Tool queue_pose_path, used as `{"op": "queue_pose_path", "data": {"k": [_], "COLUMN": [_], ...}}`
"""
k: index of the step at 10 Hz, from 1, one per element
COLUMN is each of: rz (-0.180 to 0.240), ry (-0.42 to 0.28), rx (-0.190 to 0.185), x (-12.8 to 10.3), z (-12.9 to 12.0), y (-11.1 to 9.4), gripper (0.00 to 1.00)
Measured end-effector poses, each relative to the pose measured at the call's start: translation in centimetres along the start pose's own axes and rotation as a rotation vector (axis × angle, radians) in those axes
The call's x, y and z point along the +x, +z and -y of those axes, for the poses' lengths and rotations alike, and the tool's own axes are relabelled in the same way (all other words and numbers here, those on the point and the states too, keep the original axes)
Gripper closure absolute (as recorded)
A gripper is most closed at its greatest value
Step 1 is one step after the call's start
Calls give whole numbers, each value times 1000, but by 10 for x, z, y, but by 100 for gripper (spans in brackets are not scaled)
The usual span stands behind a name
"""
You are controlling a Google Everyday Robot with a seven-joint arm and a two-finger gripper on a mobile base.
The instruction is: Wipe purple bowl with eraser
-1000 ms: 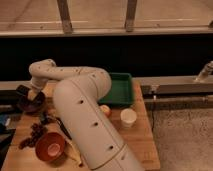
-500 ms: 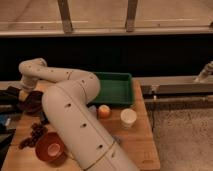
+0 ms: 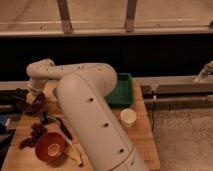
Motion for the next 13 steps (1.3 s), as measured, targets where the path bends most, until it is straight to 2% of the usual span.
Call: {"op": "queue_pose_path", "data": {"k": [2, 5, 7, 9, 11, 13], "rz": [-23, -49, -65, -86, -98, -92], "ry": [41, 46, 40, 20, -41, -104], "rx": [11, 13, 3, -9, -22, -41], "x": [24, 24, 8, -19, -42, -55], "z": [5, 19, 33, 45, 37, 14], "y": [-14, -10, 5, 25, 37, 38], "gripper": [100, 100, 100, 100, 100, 100]}}
